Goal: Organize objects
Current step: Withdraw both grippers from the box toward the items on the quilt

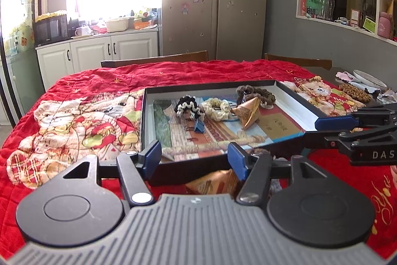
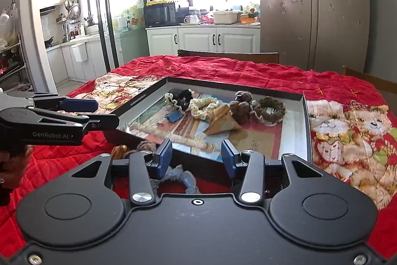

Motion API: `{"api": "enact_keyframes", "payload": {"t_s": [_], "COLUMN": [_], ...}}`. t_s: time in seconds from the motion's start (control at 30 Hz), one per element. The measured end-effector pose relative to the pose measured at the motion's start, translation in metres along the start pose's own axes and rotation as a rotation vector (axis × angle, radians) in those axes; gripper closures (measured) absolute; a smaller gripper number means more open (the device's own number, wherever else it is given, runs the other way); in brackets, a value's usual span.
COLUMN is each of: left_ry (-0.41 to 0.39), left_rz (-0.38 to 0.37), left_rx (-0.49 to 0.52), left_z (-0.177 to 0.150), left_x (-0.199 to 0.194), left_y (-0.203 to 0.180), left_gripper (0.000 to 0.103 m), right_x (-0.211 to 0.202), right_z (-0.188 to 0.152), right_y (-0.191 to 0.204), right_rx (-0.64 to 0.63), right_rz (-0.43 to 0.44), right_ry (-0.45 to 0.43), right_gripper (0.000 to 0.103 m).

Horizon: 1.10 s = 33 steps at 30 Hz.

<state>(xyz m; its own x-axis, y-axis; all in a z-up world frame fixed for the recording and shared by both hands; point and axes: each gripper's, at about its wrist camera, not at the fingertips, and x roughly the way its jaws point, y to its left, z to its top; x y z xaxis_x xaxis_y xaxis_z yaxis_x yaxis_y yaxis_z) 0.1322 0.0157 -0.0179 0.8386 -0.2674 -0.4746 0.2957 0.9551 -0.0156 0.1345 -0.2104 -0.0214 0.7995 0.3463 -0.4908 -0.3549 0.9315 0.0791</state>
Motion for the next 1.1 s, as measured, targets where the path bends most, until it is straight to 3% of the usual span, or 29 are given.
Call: {"api": "enact_keyframes", "payload": {"t_s": [0.8,1.1], "left_ry": [0.061,0.073], "left_rz": [-0.036,-0.09], "left_rx": [0.014,0.024], "left_z": [-0.026,-0.029], "left_x": [0.012,0.012], "left_y": [0.002,0.0], "left_gripper": [0.03,0.03], "right_x": [0.023,0.031], "right_z": [-0.027,-0.032], "right_y": [0.013,0.01], "right_rx": [-0.03,-0.029], "right_rz": [0.015,-0.002], "right_ry": [0.038,0.071], "right_gripper": [0.061,0.068]}}
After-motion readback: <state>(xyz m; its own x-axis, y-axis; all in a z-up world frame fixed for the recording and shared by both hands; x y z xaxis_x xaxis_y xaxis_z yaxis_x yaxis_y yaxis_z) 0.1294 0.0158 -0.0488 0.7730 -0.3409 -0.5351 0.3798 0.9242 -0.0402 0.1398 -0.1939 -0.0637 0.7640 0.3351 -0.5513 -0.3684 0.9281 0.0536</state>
